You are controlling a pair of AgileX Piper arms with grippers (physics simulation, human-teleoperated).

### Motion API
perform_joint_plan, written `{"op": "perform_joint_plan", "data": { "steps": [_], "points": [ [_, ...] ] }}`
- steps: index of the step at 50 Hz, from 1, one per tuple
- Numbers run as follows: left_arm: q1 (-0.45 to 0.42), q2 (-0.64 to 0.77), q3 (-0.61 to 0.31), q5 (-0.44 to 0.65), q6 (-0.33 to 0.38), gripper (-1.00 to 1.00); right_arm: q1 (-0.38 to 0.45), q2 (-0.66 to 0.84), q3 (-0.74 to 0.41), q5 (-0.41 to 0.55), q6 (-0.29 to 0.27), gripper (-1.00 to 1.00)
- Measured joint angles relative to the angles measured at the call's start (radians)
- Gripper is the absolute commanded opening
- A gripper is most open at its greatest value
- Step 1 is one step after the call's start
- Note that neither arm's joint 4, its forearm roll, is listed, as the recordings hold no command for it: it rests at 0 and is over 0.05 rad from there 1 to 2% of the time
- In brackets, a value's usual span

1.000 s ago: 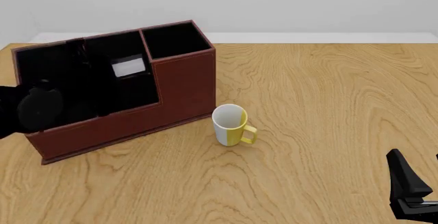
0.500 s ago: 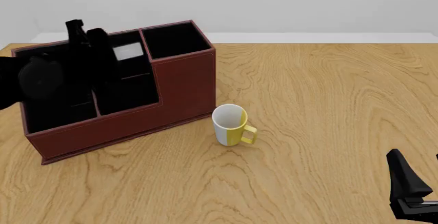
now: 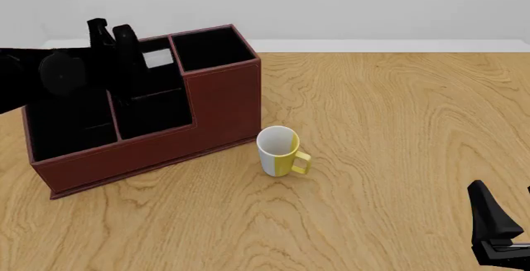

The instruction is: Pick up the book and place it in the front compartment of the caddy.

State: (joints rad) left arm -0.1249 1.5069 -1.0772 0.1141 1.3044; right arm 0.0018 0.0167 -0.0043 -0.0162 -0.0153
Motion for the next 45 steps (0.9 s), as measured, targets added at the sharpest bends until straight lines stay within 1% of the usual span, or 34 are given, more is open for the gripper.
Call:
{"op": "perform_joint_plan", "data": {
  "steps": [9,19,31,45],
  "points": [
    [0.025,0.025,-0.008,-0.020,0.038,-1.00,0.000,0.000,0.000,0.000,0.000,1.00],
    [0.025,0.041,0.003,-0.049,0.064,-1.00,0.000,0.000,0.000,0.000,0.000,1.00],
    [0.026,0.077,0.005,-0.091,0.050,-1.00,0.000,0.000,0.000,0.000,0.000,1.00],
    [0.032,0.128,-0.015,-0.131,0.025,-1.00,0.000,0.000,0.000,0.000,0.000,1.00]
  ]
}}
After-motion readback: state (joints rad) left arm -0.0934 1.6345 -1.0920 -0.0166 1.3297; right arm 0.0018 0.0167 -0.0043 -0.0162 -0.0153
